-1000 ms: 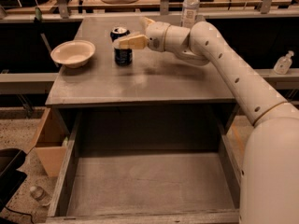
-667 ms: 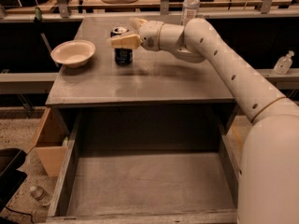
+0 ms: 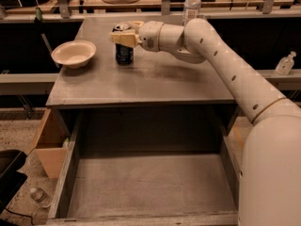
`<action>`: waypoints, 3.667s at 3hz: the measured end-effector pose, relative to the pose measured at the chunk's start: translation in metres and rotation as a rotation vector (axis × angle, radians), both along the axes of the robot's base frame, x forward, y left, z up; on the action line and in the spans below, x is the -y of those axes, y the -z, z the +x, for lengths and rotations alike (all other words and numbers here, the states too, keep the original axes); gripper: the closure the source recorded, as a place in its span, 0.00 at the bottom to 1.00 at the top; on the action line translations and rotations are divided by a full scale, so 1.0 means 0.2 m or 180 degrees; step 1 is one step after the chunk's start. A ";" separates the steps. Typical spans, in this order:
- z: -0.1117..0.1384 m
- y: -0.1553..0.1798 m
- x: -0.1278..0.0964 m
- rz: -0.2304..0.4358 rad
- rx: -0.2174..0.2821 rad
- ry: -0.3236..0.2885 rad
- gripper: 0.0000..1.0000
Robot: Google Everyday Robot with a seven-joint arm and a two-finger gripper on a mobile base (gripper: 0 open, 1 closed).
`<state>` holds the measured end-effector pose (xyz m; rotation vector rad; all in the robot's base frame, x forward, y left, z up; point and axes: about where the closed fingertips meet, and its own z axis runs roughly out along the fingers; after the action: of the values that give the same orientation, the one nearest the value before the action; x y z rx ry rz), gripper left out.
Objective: Place pepsi can into top drawer
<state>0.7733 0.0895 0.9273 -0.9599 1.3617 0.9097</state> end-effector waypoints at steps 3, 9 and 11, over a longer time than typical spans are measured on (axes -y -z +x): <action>-0.03 -0.02 -0.05 -0.0021 0.0028 -0.0039 1.00; -1.48 -0.16 -0.27 -0.0101 0.0036 -0.1432 1.00; -1.84 0.27 -0.01 0.0289 -0.0534 -0.1622 1.00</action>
Offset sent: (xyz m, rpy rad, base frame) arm -0.0007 0.0031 -0.0001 0.0005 0.0005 0.0045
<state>0.4055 0.0908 0.8733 -1.2067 1.2186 1.4500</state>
